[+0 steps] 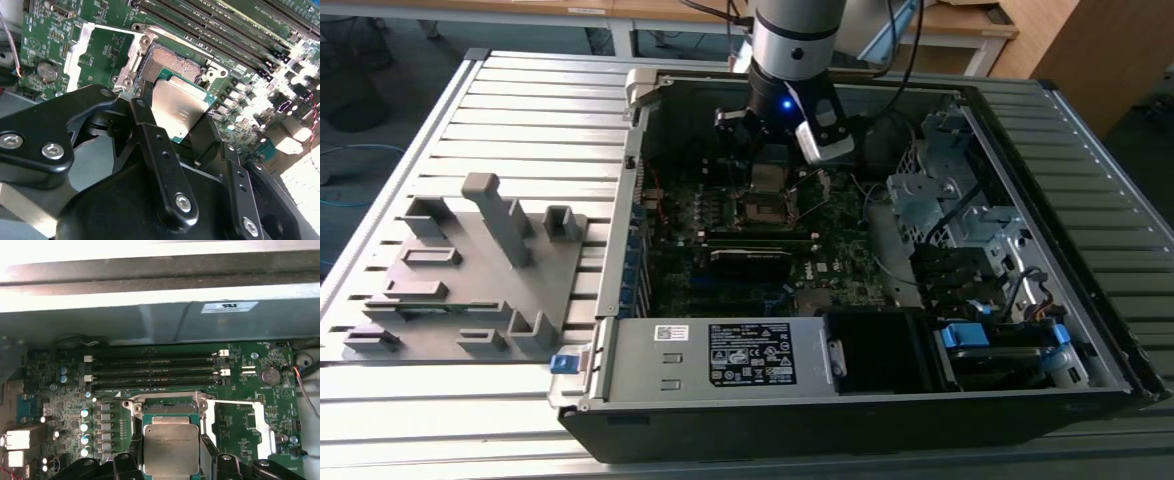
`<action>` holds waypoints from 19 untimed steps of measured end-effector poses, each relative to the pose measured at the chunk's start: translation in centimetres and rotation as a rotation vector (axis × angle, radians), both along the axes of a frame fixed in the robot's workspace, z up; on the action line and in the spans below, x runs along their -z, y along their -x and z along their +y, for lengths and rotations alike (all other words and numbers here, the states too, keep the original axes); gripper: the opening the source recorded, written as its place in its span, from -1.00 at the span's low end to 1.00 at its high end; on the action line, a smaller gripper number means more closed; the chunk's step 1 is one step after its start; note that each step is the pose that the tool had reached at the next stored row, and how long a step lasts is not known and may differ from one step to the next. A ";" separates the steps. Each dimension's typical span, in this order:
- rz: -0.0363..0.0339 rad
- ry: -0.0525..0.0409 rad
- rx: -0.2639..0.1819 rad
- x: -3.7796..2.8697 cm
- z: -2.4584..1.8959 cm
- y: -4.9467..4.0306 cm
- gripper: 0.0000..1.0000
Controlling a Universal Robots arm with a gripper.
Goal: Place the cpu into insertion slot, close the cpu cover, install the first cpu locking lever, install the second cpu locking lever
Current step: 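Place the cpu into insertion slot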
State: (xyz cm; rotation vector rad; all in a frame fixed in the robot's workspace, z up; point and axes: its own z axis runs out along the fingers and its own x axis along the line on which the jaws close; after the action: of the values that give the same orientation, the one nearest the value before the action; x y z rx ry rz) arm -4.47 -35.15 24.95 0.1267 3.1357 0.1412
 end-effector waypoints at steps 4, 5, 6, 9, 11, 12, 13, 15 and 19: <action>0.0000 0.0001 0.062 0.02 0.00 0.00 0.08; 0.0000 0.0000 0.079 0.02 0.00 0.00 0.08; 0.0001 0.0001 0.098 0.03 0.00 0.00 0.08; 0.0001 0.0002 0.152 0.06 0.00 0.00 0.08; 0.0000 0.0001 0.188 0.09 0.00 0.00 0.08; 0.0001 0.0001 0.206 0.10 0.00 0.00 0.08; 0.0000 0.0001 0.226 0.11 0.00 0.00 0.08; 0.0000 0.0001 0.261 0.13 0.00 0.00 0.08; 0.0000 0.0000 0.333 0.18 0.00 0.00 0.08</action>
State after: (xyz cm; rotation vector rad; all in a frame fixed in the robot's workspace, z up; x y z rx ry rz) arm -4.47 -35.15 24.77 0.6423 3.0568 0.1386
